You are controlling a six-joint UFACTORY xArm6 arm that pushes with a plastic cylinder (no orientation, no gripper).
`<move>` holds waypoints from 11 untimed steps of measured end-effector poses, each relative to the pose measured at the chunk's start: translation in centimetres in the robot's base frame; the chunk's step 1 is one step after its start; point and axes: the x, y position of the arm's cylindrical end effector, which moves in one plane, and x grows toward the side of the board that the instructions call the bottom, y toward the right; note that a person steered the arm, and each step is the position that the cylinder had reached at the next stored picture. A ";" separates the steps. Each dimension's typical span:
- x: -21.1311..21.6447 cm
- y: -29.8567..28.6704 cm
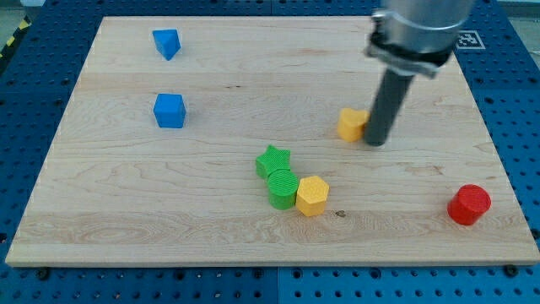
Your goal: Push the yellow heart to the group of blocks
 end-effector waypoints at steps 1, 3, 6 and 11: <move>-2.3 2.2; -7.2 1.8; -1.2 0.1; -0.2 -7.9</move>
